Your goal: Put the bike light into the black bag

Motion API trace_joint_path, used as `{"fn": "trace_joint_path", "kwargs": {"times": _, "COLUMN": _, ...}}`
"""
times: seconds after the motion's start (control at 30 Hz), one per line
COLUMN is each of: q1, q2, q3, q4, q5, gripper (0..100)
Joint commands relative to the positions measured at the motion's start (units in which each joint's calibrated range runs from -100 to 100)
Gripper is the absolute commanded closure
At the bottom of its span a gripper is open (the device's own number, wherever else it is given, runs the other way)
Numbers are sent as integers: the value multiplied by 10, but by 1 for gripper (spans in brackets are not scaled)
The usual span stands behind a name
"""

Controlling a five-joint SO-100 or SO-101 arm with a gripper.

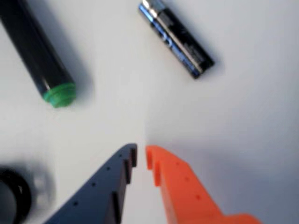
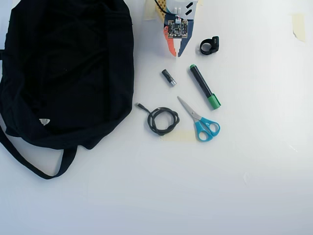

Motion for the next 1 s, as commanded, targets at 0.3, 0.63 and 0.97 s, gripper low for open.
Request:
{"fn": "trace_joint_path", "kwargs": {"times": 0.3, "q1": 1, "q2": 194, "q3": -56, "q4": -649, "q5": -1, "gripper": 98}}
{"fn": "trace_joint_path", "kwargs": {"times": 0.63, "q1": 2, "q2": 635, "q3": -480, "q4": -740, "q5": 4, "gripper": 98}}
{"fn": "trace_joint_path", "kwargs": {"times": 0.97, "q1": 9, "q2": 910, "q3": -863, "q4": -611, "q5": 44, "gripper": 98}}
